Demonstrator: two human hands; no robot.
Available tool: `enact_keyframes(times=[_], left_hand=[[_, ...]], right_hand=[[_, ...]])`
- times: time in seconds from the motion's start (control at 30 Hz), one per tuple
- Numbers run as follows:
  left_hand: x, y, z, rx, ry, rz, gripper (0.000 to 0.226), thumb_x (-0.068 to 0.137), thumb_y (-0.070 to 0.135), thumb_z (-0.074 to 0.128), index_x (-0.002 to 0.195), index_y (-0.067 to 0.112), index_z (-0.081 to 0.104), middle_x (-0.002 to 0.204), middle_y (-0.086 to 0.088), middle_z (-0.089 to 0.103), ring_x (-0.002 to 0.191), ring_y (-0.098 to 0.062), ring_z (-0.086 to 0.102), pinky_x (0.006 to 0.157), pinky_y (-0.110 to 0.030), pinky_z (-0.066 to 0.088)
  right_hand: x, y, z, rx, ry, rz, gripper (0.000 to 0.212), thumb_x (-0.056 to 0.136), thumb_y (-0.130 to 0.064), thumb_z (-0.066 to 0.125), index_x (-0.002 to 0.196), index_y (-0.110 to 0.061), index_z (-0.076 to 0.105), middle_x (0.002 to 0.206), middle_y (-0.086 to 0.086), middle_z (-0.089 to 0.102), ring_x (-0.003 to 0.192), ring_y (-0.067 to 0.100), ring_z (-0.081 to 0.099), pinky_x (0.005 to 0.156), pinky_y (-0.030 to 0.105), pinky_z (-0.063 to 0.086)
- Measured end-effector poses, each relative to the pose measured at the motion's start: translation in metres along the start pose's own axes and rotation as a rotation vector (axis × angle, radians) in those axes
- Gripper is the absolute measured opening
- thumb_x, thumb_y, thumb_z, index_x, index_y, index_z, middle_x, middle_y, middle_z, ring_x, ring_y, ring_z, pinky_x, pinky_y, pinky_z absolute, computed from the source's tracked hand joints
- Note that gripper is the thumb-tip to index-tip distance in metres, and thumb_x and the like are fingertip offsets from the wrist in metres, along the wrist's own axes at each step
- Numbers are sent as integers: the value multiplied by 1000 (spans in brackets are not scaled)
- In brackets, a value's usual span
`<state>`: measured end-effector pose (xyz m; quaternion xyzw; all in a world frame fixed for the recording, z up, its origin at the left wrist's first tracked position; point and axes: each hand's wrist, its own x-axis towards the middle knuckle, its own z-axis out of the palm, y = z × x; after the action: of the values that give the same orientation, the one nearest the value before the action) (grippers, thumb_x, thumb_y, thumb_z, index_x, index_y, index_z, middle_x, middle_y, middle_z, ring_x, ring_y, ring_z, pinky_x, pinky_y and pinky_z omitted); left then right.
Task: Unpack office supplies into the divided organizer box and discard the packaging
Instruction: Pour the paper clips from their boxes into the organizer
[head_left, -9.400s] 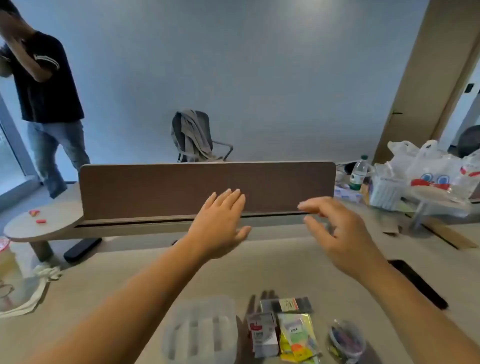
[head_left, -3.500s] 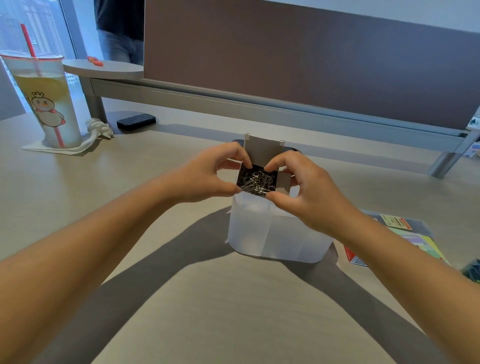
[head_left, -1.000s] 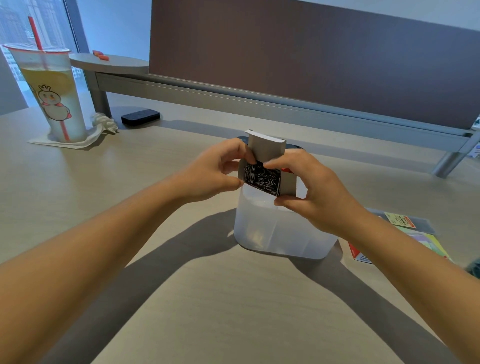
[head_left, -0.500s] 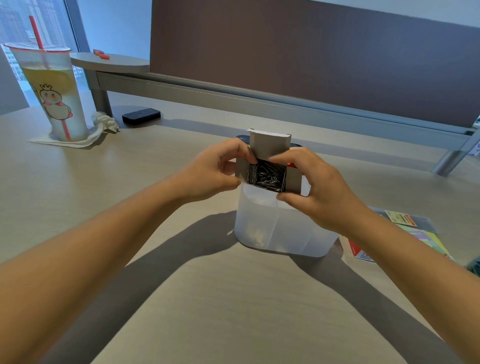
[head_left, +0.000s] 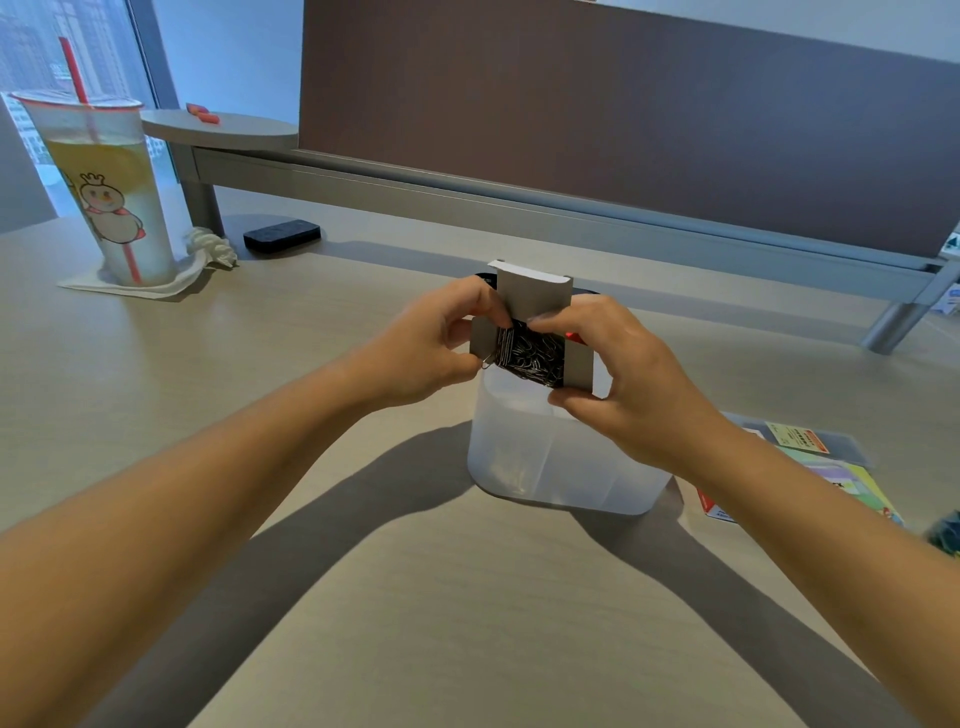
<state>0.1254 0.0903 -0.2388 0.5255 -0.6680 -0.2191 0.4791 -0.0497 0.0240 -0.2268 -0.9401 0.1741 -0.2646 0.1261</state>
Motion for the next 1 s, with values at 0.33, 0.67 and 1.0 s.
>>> enact_keyframes(times=[0.33,0.67,1.0], left_hand=[[-5,-2,1,-75,26,15,46,75,-20,51,84,26,49,95,7,53,86,4,61,80,-9,49],[-1,-2,0,-84,15,8,43,76,-20,50,82,22,49,94,5,53,84,-3,62,78,-12,51],[-1,1,2,-28,17,-4,41,77,-17,51,83,24,49,94,7,53,96,-12,58,89,-17,48]], right_hand=[[0,2,1,-23,12,-38,52,70,3,67,118,-9,51,129,16,47,111,16,38,92,15,27],[-1,0,2,-31,22,-47,51,69,4,65,117,-6,51,128,18,48,116,35,45,93,29,35],[-2,-4,1,-5,3,50,49,75,-2,66,120,-10,49,131,13,45,116,18,40,94,17,27]])
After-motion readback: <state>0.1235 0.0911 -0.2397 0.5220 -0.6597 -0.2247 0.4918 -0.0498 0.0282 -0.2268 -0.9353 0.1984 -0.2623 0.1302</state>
